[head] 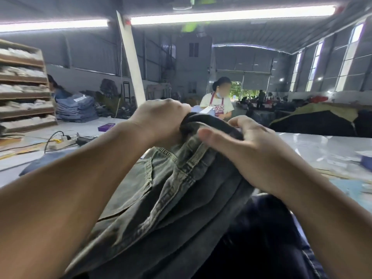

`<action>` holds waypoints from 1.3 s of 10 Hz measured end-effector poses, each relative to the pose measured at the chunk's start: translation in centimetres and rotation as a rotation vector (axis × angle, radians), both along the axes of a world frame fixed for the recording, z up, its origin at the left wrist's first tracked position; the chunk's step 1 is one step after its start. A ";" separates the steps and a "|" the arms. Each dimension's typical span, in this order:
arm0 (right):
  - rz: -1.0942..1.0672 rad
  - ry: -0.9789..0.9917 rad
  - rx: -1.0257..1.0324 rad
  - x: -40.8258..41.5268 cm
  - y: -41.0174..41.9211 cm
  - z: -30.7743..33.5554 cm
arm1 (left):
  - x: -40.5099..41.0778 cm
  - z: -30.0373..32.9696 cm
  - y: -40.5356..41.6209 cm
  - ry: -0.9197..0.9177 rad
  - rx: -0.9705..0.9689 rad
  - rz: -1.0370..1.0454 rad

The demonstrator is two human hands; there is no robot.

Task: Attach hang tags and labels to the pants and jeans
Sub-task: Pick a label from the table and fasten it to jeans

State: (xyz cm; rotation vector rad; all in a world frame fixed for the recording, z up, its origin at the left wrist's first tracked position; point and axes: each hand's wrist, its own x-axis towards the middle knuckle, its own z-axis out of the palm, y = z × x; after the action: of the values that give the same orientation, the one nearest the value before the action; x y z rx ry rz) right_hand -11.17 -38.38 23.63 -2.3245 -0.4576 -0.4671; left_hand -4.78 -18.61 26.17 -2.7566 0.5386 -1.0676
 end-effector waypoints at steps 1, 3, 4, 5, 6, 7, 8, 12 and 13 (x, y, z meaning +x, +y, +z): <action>-0.059 -0.068 -0.151 0.6 2.5 0.8 | 0.4 0.1 2.1 -0.074 -0.075 0.073; -0.064 0.177 0.062 6.2 6.9 2.6 | 1.5 0.7 8.0 -0.114 -0.240 0.234; 0.036 0.374 0.124 8.3 9.4 2.0 | 1.8 0.5 10.5 -0.161 -0.289 0.349; 0.168 0.531 0.101 10.0 12.1 1.9 | 1.9 0.0 12.7 -0.183 -0.319 0.411; 0.304 0.689 0.049 11.1 14.9 2.0 | 2.3 -0.8 14.8 -0.185 -0.359 0.469; 0.348 0.704 0.093 12.4 18.4 1.7 | 2.7 -1.8 17.0 -0.184 -0.392 0.536; 0.296 0.623 0.187 14.0 22.2 0.9 | 3.1 -2.8 19.8 -0.227 -0.398 0.620; 0.273 0.786 -0.015 19.3 31.4 -8.8 | 10.0 -10.0 27.1 -0.116 -0.254 0.816; 0.294 0.773 -0.220 21.0 31.2 -10.8 | 12.3 -13.5 27.2 -0.020 -0.276 0.800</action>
State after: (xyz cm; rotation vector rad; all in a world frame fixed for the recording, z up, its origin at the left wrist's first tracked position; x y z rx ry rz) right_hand 9.78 -7.20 12.82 -2.3637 -0.4616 0.6377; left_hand 7.56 8.55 12.67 -2.7223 -0.7195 -0.9853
